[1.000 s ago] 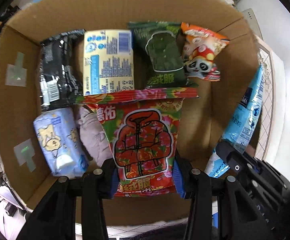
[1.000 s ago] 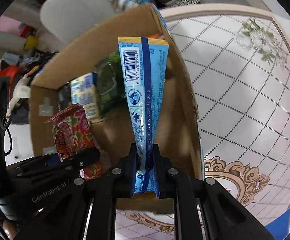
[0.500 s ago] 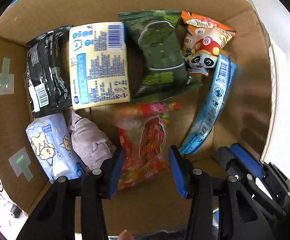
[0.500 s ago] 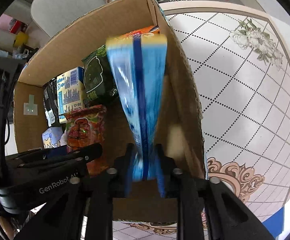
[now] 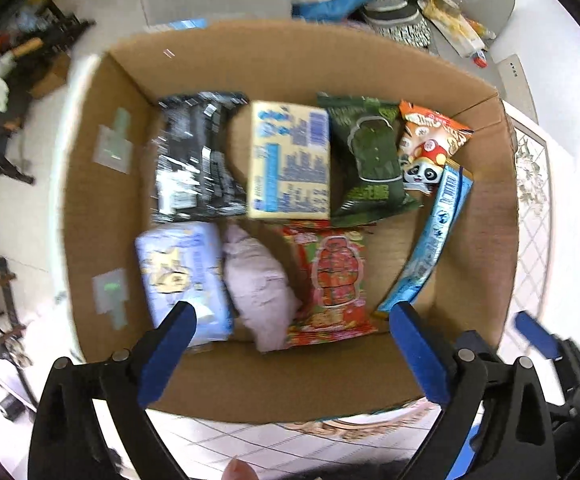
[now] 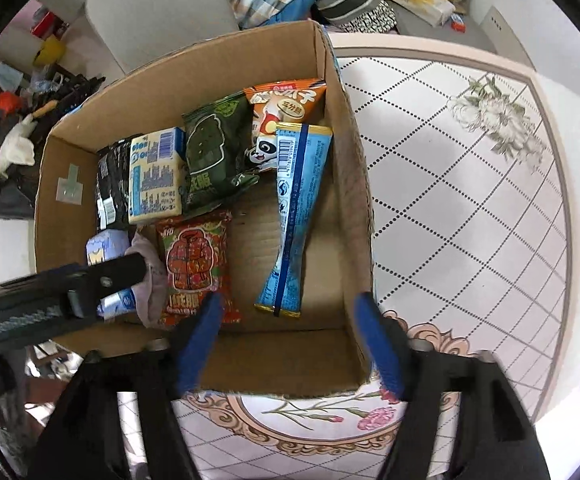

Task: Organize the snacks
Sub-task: 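Open both tools and lift them away from the box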

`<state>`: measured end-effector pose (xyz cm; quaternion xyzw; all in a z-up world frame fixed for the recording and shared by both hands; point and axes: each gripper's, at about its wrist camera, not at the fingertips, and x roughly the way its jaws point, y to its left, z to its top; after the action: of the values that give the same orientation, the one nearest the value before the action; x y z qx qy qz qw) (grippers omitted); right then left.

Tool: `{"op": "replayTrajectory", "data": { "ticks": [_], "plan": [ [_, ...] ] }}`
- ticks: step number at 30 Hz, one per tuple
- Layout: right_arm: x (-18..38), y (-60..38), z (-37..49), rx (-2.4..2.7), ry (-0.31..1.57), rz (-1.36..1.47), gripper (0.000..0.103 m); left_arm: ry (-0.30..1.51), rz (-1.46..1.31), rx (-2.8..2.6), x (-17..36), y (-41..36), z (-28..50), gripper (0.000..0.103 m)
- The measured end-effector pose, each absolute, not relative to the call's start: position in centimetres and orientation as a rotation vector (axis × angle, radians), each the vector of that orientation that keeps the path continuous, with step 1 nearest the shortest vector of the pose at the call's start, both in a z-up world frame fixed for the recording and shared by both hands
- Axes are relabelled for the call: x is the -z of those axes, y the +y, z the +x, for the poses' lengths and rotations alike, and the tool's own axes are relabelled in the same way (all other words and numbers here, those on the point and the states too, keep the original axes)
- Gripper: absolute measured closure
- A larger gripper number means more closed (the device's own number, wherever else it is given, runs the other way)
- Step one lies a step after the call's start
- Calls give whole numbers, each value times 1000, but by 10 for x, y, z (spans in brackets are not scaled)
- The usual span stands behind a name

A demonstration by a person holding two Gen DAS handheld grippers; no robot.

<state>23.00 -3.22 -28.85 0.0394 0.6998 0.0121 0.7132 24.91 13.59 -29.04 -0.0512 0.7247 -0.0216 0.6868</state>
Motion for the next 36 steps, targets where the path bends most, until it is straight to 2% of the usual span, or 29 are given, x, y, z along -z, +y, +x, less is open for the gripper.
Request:
{"op": "replayTrajectory", "data": {
  "ticks": [6,12,18,23,30,36],
  "plan": [
    [278,-24,220,-19,1528,-3,7,1532,-64,-4,276,149,227,1],
    [271,-22,214,-10,1510,-27,7,1479,-83,-25,259,157,212,1],
    [248,-26,203,-19,1469,-28,7,1390,-90,-40,219,155,192,1],
    [205,-30,178,-49,1399,-27,7,1289,-71,-33,167,146,165,1],
    [117,-40,129,-81,1238,-5,7,1167,-67,-38,94,138,121,1],
    [56,-48,96,-99,1141,13,7,1101,-84,-30,50,137,92,1]
  ]
}}
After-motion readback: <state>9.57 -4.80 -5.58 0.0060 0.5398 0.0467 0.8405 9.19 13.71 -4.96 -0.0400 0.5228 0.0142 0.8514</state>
